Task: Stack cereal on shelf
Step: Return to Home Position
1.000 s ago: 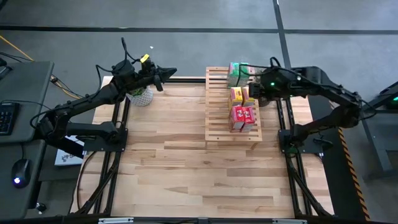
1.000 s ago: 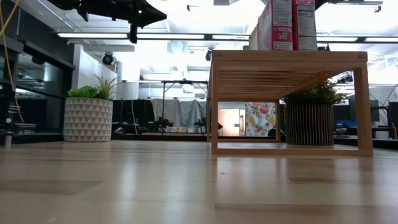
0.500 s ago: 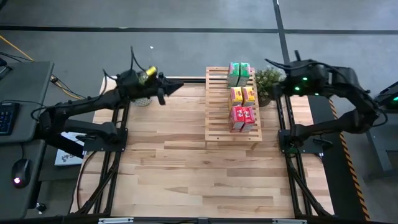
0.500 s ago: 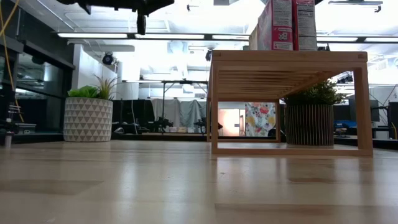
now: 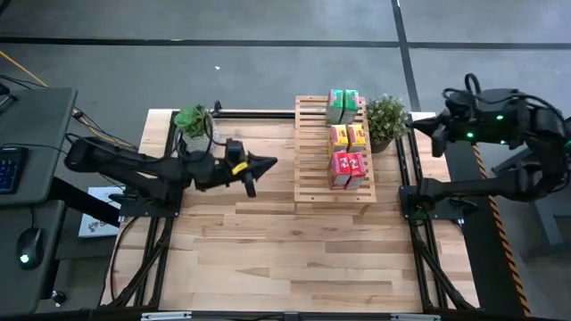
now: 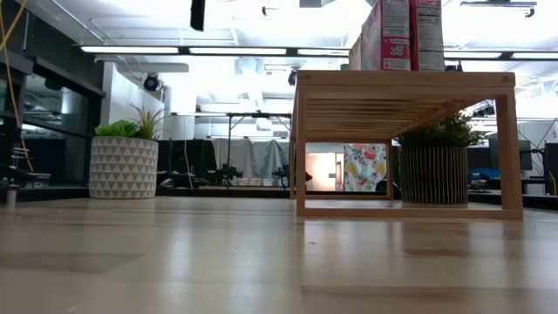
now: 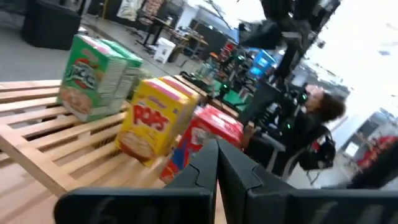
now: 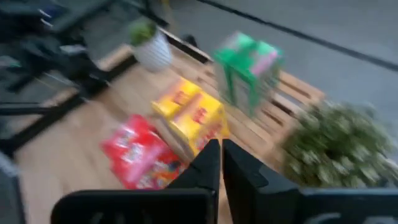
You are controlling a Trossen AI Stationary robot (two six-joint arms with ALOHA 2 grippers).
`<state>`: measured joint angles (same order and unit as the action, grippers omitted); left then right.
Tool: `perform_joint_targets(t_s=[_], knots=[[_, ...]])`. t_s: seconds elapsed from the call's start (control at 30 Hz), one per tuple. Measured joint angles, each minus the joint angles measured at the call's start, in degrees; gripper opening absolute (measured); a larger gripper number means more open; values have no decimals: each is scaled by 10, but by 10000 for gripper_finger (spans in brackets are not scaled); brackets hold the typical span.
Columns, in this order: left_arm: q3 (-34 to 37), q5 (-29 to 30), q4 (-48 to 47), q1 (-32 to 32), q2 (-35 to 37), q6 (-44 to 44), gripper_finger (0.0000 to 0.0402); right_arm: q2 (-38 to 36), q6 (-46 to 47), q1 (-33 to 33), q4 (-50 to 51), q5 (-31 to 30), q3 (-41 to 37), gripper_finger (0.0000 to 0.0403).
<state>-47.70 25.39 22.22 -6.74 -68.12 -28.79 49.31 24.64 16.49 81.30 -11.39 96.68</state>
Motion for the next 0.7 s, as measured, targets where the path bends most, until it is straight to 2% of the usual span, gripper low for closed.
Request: perform_joint_targets(t_s=[0.13, 0.2, 0.3, 0.4, 0.47, 0.57, 0.63, 0.7], knots=[[0, -3, -42, -11, 34, 29, 0, -11, -30, 0, -59, 68, 0, 24], [0, -15, -77, -4, 66, 41, 0, -11, -41, 0, -81, 90, 0, 18], [0, -17, -151, -7, 111, 53, 0, -7, -72, 0, -86, 97, 0, 3], [17, -13, -191, -25, 149, 78, 0, -2, -100, 0, -57, 98, 0, 9], [55, -16, -182, -35, 183, 90, 0, 3, -97, 0, -35, 109, 0, 6], [142, -43, -128, -38, 245, 95, 0, 10, -44, 0, 6, 116, 0, 1], [200, -73, -74, -26, 296, 111, 0, 16, -3, 0, 25, 115, 0, 2], [243, -102, -58, -1, 355, 118, 0, 22, 13, 0, 38, 115, 0, 1]])
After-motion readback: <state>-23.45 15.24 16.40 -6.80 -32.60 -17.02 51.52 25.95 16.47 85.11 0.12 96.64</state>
